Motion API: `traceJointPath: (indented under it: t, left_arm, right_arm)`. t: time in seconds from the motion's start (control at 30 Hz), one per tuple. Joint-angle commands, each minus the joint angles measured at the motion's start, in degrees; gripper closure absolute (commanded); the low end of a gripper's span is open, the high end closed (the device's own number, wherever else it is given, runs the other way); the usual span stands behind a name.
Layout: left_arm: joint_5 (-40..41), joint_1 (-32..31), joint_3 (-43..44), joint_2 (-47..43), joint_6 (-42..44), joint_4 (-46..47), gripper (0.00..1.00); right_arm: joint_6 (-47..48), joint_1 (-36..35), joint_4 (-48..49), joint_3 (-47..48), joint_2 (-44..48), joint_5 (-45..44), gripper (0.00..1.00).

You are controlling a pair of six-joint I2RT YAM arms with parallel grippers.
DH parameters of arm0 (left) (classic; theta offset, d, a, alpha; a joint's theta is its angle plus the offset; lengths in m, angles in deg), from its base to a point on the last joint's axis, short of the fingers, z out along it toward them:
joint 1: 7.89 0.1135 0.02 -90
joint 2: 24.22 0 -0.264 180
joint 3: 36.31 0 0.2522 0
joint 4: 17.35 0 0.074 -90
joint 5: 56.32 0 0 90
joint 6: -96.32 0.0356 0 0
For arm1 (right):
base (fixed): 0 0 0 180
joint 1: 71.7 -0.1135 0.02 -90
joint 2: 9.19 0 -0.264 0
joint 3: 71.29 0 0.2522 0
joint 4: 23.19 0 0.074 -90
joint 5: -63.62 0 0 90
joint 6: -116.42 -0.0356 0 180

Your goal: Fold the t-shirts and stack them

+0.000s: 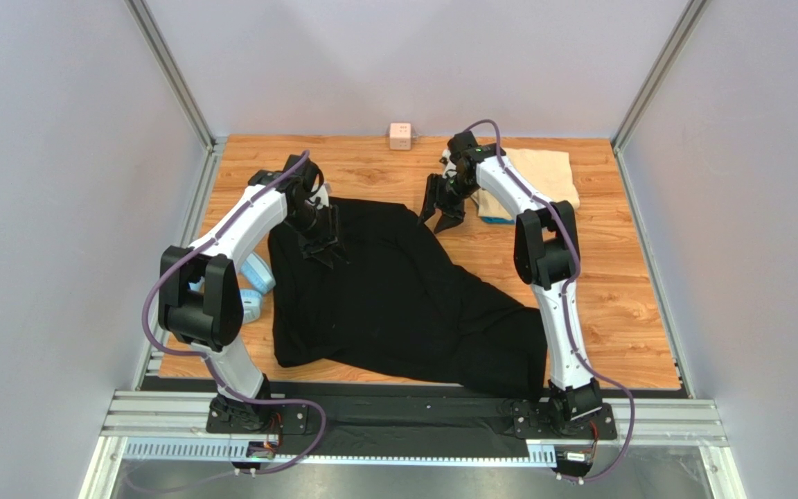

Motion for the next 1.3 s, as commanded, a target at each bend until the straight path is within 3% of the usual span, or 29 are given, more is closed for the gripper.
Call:
traceJointPath:
  t: [0.0, 0.07, 0.2, 0.33, 0.4, 0.83, 1.1, 1.27]
  left_arm:
    - [0.58, -0.22, -0.09, -2.39, -0.2, -1.06, 0.52]
    - [0.58, -0.22, 0.08, -2.13, -0.11, -1.15, 0.52]
    - [0.76, -0.22, 0.78, -1.69, -0.2, -1.5, 0.52]
    - [0.76, -0.31, 1.31, -1.07, -0.29, -1.5, 0.52]
    - [0.85, -0.39, 1.66, -0.81, -0.29, -1.42, 0.52]
    - [-0.29, -0.84, 4.3, 2.7, 0.06, -0.71, 0.52]
    - [-1.78, -1.45, 7.29, 5.43, 0.77, -0.8, 0.52]
    - [-1.79, -1.63, 8.78, 6.31, 1.03, -0.89, 0.52]
  right_arm:
    - [-0.96, 0.19, 3.41, 0.07, -0.97, 1.82, 0.47]
    - [-1.4, 0.19, 3.76, -0.45, -1.76, 3.49, 0.51]
    - [-1.75, 0.19, 4.55, -1.77, -1.32, 3.5, 0.83]
    - [-1.23, 0.2, 4.46, -2.73, 0.61, 2.27, 0.9]
    - [-0.61, 0.46, 4.55, -3.61, 3.05, 2.0, 1.0]
    - [3.96, 0.46, -0.28, -10.82, 20.54, -4.5, 1.0]
    - [5.63, 0.46, -4.85, -13.97, 24.86, -7.05, 1.0]
    - [4.58, 1.95, -5.73, -18.55, 26.45, -13.28, 1.0]
